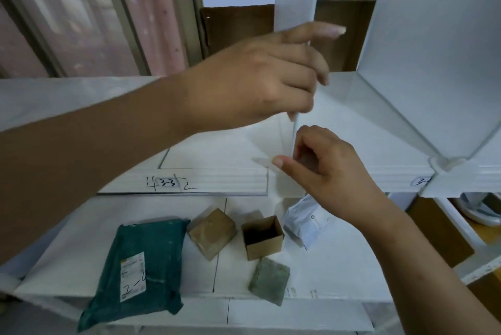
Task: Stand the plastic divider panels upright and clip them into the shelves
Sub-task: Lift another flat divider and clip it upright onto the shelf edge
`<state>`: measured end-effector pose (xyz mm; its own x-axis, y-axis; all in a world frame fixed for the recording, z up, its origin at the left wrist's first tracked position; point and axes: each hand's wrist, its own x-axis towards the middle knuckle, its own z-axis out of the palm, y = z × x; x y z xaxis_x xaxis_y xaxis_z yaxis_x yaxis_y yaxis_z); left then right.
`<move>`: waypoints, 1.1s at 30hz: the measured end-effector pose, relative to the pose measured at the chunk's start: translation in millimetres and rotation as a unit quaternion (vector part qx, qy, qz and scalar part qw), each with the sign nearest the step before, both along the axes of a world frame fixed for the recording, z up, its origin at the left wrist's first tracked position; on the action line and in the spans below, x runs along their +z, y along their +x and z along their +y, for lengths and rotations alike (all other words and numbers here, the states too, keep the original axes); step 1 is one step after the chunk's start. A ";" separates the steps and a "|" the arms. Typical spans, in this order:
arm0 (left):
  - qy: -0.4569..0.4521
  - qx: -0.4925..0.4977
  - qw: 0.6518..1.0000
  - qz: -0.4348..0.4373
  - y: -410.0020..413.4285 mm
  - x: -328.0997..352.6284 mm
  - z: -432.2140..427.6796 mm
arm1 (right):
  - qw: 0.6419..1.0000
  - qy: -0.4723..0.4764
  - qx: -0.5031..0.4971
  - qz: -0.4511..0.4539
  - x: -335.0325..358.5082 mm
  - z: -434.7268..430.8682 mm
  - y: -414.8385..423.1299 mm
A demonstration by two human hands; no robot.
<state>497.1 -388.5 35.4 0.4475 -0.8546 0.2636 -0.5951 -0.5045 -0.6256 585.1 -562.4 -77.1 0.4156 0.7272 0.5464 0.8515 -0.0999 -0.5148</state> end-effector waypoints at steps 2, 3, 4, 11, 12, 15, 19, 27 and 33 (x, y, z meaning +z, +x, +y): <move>-0.035 0.090 0.995 -0.025 -15.9 -7.9 7.2 | 1.000 -0.007 0.005 -0.004 1.0 -6.4 2.4; -0.063 0.113 0.992 -0.004 -13.6 -13.3 -0.9 | 1.000 -0.008 0.010 -0.003 0.8 -9.7 3.4; -0.063 0.118 0.991 0.004 -12.6 -26.1 -5.3 | 1.000 -0.005 0.016 -0.002 0.1 -12.8 4.1; -0.072 0.132 0.988 -0.022 -19.4 -34.7 -12.0 | 0.999 0.045 0.019 -0.006 -8.4 -14.4 1.7; -0.082 0.130 0.988 -0.022 -18.9 -35.2 -7.9 | 0.998 0.052 0.016 -0.012 -9.8 -12.5 -0.2; -0.088 0.115 0.989 -0.039 -23.7 -33.3 0.2 | 0.998 0.054 0.018 -0.020 -10.0 -6.7 -4.0; -0.079 0.106 0.990 -0.052 -29.0 -32.0 10.5 | 0.995 0.028 0.006 -0.091 -1.3 1.1 -8.3; -0.072 0.104 0.992 -0.024 -93.1 -21.1 81.4 | 0.994 0.031 0.036 -0.100 -1.6 75.5 -68.7; -0.057 0.093 0.993 -0.043 -129.8 -21.7 126.5 | 0.995 0.032 0.035 -0.092 0.6 122.9 -105.2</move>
